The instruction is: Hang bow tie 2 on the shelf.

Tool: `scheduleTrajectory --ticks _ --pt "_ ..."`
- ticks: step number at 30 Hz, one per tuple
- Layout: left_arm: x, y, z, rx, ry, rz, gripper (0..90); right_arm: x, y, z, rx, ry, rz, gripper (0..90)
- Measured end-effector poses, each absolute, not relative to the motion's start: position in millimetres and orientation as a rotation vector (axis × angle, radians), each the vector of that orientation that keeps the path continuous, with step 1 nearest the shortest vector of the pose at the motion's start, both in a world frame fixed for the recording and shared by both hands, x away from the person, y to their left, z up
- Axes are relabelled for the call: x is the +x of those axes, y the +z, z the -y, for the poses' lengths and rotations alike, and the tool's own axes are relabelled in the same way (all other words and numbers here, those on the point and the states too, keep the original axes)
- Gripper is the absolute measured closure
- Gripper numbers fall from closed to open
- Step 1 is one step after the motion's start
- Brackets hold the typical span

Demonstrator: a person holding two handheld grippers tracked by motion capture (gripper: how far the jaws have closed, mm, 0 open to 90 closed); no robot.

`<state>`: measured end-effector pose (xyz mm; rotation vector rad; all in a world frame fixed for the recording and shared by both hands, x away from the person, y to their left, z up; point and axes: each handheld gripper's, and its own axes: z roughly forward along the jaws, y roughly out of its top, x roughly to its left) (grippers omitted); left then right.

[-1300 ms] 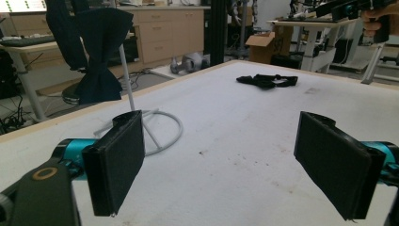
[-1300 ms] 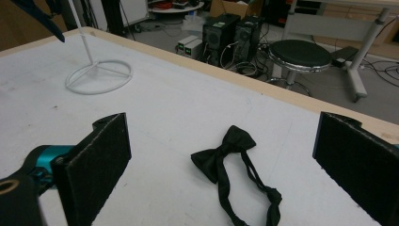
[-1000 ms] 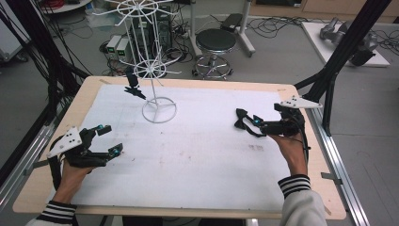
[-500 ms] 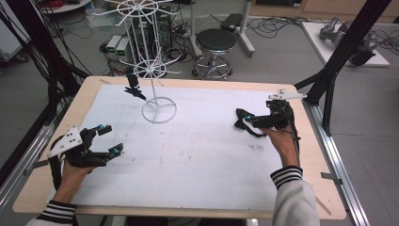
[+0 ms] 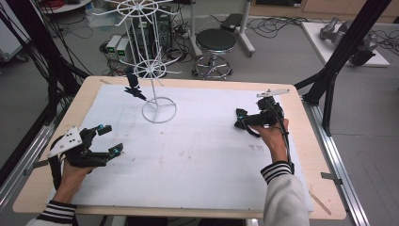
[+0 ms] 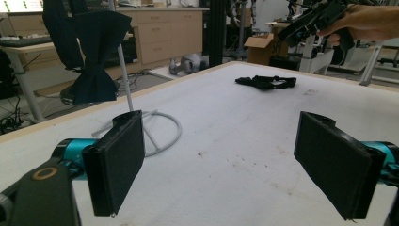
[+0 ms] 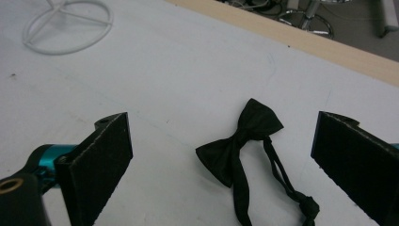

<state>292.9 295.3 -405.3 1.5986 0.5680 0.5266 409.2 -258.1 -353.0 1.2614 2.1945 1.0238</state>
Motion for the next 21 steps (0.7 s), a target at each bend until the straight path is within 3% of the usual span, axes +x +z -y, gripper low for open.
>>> scheduleTrajectory --ticks 18,21 --pt "292.4 -405.2 -293.6 1.597 0.521 -0.564 17.3 426.1 -374.7 241.5 1.421 0.89 -2.193 6.2" --pt "292.4 -405.1 -292.6 1.599 0.521 -0.561 17.3 428.4 -377.9 239.3 1.452 0.874 -2.193 9.7"
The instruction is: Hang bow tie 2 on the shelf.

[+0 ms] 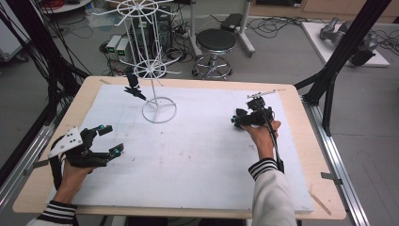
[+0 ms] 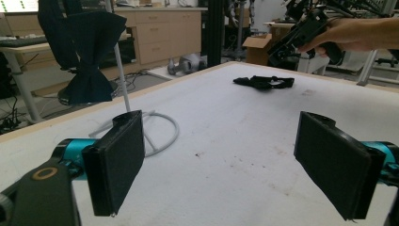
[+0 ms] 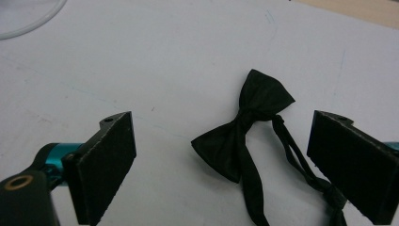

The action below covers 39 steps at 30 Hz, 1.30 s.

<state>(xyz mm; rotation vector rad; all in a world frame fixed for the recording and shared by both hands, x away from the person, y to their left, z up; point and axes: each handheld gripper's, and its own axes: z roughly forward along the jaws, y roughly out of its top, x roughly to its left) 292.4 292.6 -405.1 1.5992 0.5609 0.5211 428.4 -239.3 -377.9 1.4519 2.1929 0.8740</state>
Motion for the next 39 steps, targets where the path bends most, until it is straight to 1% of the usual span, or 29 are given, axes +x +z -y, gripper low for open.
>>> scheduleTrajectory --ticks 1,2,12,15,17,22,27,35,38,39 --pt "292.2 -405.1 -292.0 1.6 0.519 -0.561 17.3 429.5 -378.8 238.8 1.47 0.879 -2.192 13.5" --pt "292.2 -405.0 -291.8 1.601 0.519 -0.557 17.3 430.2 -379.2 237.8 1.495 0.88 -2.191 15.3" --pt "292.4 -405.2 -290.7 1.605 0.517 -0.555 17.3 439.3 -392.8 229.6 1.58 0.801 -2.16 15.8" --pt "292.2 -405.1 -291.2 1.603 0.517 -0.555 17.3 441.0 -395.8 229.4 1.606 0.77 -2.147 17.5" --pt "292.4 -405.3 -290.8 1.603 0.514 -0.554 17.3 441.6 -397.0 229.3 1.625 0.766 -2.145 20.6" --pt "292.3 -405.4 -290.4 1.605 0.514 -0.554 17.3 444.1 -401.4 226.9 1.651 0.721 -2.15 21.6" --pt "292.2 -405.4 -290.4 1.606 0.514 -0.555 17.3 446.7 -402.6 218.7 1.643 0.658 -2.163 25.5" --pt "292.1 -405.8 -290.6 1.603 0.512 -0.553 17.3 450.1 -410.0 213.9 1.653 0.574 -2.17 27.2" --pt "291.6 -405.5 -290.7 1.603 0.511 -0.551 17.3 450.8 -411.0 213.7 1.65 0.547 -2.176 31.6" --pt "291.6 -405.4 -290.8 1.601 0.509 -0.551 17.3 451.4 -411.8 214.0 1.654 0.542 -2.173 31.6"
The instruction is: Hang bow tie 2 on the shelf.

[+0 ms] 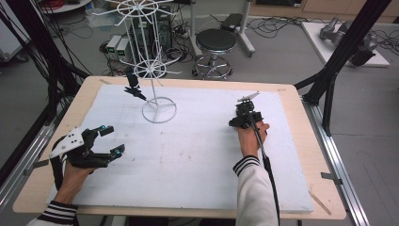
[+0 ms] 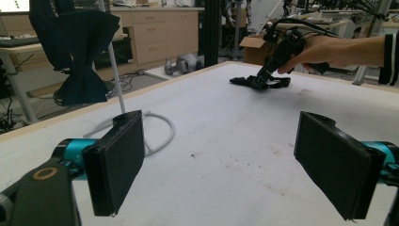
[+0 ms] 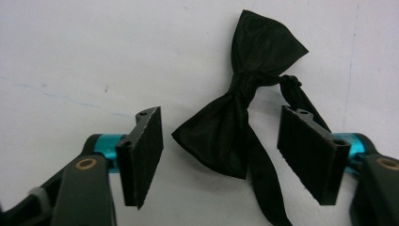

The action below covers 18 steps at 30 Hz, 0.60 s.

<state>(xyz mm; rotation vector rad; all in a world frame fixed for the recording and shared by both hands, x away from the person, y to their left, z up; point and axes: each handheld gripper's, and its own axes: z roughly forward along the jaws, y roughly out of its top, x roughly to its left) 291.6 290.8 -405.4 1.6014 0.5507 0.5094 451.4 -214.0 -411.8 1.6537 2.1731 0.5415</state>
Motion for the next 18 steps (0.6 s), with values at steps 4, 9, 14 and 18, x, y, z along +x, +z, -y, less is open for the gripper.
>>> scheduleTrajectory --ticks 4,9,14,18 --pt "291.4 -405.1 -291.4 1.594 0.509 -0.551 17.3 453.6 -414.9 215.6 1.66 0.534 -2.185 34.2" --pt "292.2 -405.4 -291.9 1.592 0.507 -0.554 17.3 455.2 -417.5 215.7 1.656 0.523 -2.205 40.5" --pt "292.2 -405.4 -291.8 1.59 0.505 -0.553 17.3 456.6 -419.1 216.2 1.63 0.496 -2.213 52.0" --pt "292.2 -405.4 -292.1 1.589 0.505 -0.555 17.3 456.7 -418.6 217.7 1.628 0.476 -2.206 67.2"
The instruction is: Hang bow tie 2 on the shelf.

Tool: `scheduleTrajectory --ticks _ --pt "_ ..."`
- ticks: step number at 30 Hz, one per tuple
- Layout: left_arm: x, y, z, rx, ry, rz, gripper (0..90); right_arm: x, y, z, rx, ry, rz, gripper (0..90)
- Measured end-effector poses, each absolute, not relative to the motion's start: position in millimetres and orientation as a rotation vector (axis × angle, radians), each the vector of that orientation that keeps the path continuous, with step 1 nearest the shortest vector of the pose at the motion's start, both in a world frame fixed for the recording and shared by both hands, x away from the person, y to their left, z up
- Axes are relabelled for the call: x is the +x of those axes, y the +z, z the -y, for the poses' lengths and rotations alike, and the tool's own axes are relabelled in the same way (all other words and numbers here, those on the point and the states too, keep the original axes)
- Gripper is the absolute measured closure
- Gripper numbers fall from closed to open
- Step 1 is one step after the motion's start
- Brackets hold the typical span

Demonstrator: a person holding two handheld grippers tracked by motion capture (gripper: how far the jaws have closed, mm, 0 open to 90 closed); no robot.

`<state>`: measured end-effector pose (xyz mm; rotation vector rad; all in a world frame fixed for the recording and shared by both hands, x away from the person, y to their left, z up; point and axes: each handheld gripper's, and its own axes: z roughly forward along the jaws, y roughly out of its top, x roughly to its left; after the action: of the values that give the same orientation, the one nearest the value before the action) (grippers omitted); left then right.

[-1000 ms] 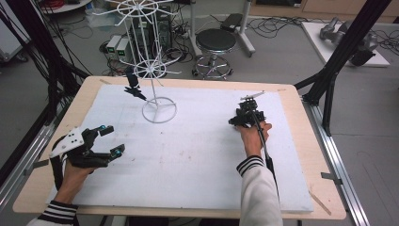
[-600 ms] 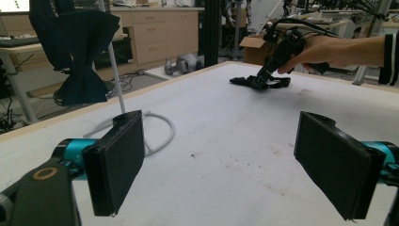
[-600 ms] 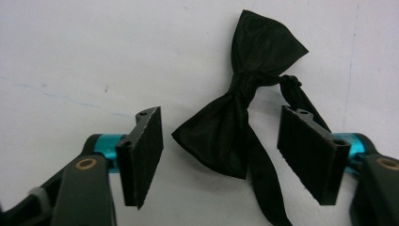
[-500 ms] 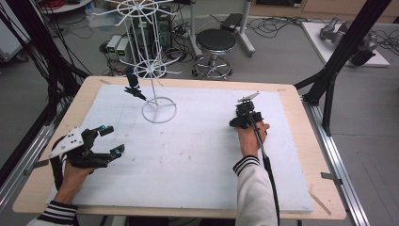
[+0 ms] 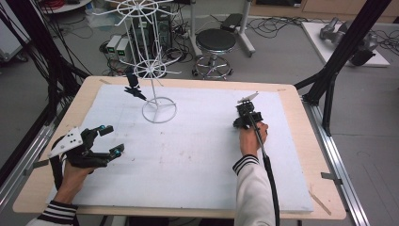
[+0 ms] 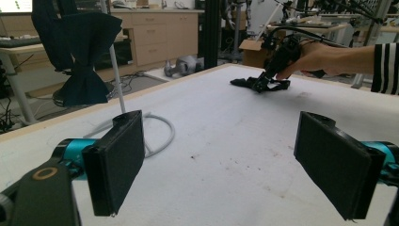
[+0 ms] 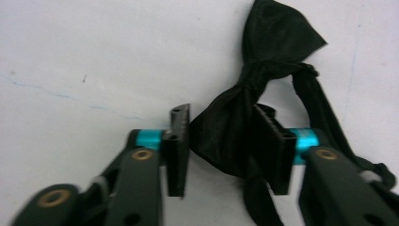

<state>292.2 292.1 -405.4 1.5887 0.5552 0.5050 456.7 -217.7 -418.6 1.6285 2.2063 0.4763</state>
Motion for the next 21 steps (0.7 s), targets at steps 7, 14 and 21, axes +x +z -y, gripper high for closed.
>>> scheduleTrajectory --ticks 7,14,21 --pt "292.0 -405.4 -291.9 1.587 0.502 -0.556 17.3 455.5 -415.6 223.5 1.638 0.465 -2.214 80.7" --pt "292.2 -405.5 -291.7 1.59 0.505 -0.554 17.3 454.2 -413.9 223.2 1.624 0.475 -2.241 81.0" --pt "292.2 -405.4 -292.1 1.584 0.508 -0.557 17.3 452.5 -411.3 222.1 1.587 0.522 -2.264 80.9"
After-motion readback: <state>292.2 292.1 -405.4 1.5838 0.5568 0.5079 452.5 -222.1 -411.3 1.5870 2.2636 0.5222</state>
